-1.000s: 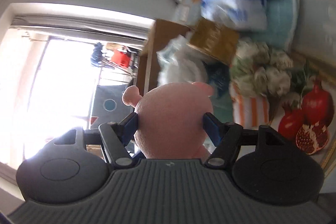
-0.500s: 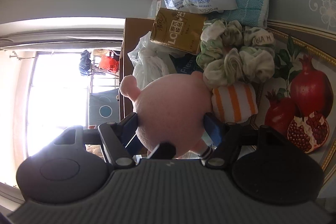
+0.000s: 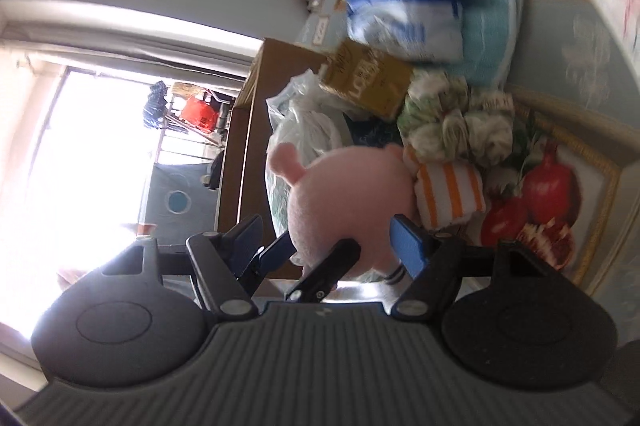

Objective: Organize soft objects
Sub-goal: 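Lift the pink plush toy with the right tool and carry it over the box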

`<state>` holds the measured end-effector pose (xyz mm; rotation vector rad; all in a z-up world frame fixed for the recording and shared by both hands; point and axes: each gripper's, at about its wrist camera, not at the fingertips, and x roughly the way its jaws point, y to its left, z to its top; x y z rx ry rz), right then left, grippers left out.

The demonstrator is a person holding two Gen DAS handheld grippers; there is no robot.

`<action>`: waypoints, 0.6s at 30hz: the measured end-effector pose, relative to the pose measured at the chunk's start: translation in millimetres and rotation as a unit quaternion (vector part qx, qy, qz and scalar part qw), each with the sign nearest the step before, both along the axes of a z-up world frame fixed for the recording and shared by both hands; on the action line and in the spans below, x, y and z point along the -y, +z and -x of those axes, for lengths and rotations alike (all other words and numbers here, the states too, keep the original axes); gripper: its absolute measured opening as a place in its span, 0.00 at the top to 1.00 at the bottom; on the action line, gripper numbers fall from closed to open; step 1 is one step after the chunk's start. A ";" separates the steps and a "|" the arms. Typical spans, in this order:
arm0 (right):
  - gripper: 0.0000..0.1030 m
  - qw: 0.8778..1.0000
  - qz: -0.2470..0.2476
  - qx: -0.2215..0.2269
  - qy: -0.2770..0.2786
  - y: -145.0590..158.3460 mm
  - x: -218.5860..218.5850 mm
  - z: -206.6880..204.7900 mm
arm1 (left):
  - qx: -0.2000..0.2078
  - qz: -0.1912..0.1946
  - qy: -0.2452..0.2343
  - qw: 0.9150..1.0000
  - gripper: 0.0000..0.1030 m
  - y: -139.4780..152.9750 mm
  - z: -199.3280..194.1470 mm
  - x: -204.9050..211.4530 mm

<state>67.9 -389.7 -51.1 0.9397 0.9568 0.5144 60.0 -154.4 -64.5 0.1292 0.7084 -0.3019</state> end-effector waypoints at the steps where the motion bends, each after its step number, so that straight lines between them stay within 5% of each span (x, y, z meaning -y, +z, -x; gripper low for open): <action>1: 0.31 1.000 0.016 0.015 0.000 7.1 0.0 1.4 | 0.002 -0.002 -0.002 1.000 0.36 -0.1 1.6 1.4; 7: 0.35 0.992 0.094 0.082 0.011 36.3 -9.8 -3.1 | 0.026 -0.027 -0.018 0.999 0.36 -0.9 13.8 14.3; 18: 0.47 0.971 0.198 0.113 0.074 37.0 -62.0 -33.9 | 0.033 -0.036 -0.029 0.998 0.36 -3.8 18.3 18.5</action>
